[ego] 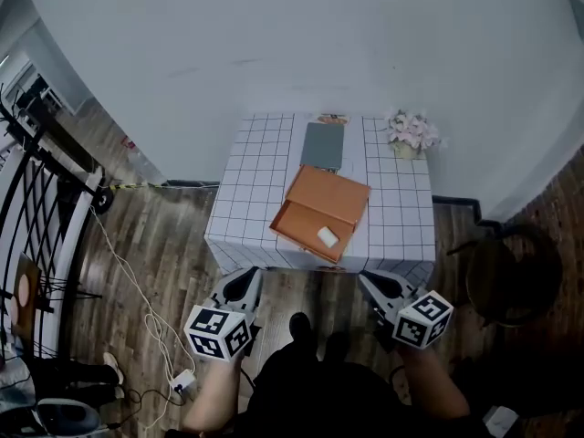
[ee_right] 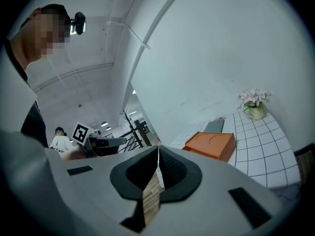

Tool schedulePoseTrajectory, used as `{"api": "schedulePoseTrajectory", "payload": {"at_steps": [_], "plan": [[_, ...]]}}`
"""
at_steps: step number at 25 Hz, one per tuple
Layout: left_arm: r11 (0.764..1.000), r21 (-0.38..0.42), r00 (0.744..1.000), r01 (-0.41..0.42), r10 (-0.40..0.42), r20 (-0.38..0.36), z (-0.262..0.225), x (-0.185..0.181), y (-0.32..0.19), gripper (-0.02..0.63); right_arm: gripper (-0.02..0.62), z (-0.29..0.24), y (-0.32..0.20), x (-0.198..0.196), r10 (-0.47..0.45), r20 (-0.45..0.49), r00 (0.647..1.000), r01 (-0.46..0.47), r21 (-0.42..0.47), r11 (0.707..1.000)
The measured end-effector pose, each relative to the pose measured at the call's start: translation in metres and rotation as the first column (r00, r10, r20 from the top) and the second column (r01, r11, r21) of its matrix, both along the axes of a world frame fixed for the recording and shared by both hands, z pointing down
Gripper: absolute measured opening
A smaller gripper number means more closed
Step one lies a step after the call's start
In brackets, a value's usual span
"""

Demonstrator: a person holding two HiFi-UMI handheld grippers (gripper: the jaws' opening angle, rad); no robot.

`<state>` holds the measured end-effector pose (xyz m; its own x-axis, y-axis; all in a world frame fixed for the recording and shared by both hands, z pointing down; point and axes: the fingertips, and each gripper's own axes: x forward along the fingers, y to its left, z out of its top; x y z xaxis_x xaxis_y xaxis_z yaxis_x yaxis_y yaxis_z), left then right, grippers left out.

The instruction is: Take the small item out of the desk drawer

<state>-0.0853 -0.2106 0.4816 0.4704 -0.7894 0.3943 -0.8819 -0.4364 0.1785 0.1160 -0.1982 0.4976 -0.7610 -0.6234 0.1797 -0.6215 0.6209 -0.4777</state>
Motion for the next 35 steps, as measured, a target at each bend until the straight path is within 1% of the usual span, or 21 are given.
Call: {"api": "schedulePoseTrajectory", "payload": {"at_steps": [5, 8, 10, 13, 18, 23, 28, 31, 33, 35], "plan": [[0.999, 0.009, 0.999, -0.035, 0.035, -0.025, 0.006, -0.003, -0.038, 0.005, 0.006, 0.017, -0.029, -0.023, -0.022, -0.075, 0.997, 0.019, -0.03, 0.999], [0.998, 0.01, 0.998, -0.059, 0.059, -0.032, 0.008, -0.012, -0.063, 0.005, 0.012, 0.026, -0.057, -0.035, 0.008, -0.143, 0.99, -0.013, -0.03, 0.999], [0.997, 0.014, 0.997, -0.078, 0.078, -0.028, 0.009, -0.019, -0.08, 0.005, 0.059, 0.035, -0.077, -0.042, 0.036, -0.193, 0.98, -0.044, -0.037, 0.998], [0.995, 0.018, 0.995, -0.094, 0.094, -0.04, 0.012, -0.033, -0.105, 0.005, 0.083, 0.054, -0.104, -0.057, 0.033, -0.269, 0.963, -0.053, -0.068, 0.996], [0.99, 0.007, 0.988, -0.141, 0.141, -0.055, 0.025, -0.055, -0.137, 0.005, 0.145, 0.098, -0.141, -0.073, 0.035, -0.404, 0.914, -0.092, -0.123, 0.988], [0.98, -0.024, 0.98, -0.198, 0.197, -0.035, 0.049, -0.063, -0.164, 0.005, 0.163, 0.133, -0.16, -0.085, -0.011, -0.495, 0.869, -0.091, -0.182, 0.979], [0.968, -0.077, 0.971, -0.237, 0.234, -0.053, 0.07, -0.053, -0.177, 0.005, 0.166, 0.168, -0.169, -0.085, -0.086, -0.567, 0.819, -0.078, -0.259, 0.963], [0.965, -0.094, 0.969, -0.245, 0.241, -0.06, 0.075, -0.048, -0.187, 0.005, 0.173, 0.189, -0.171, -0.086, -0.146, -0.606, 0.782, -0.057, -0.303, 0.951], [0.964, -0.098, 0.968, -0.249, 0.243, -0.064, 0.077, -0.044, -0.193, 0.005, 0.175, 0.202, -0.172, -0.085, -0.178, -0.634, 0.753, -0.042, -0.316, 0.948], [0.96, -0.106, 0.966, -0.258, 0.252, -0.061, 0.08, -0.041, -0.197, 0.005, 0.175, 0.213, -0.172, -0.084, -0.191, -0.66, 0.726, -0.04, -0.318, 0.947]]}}
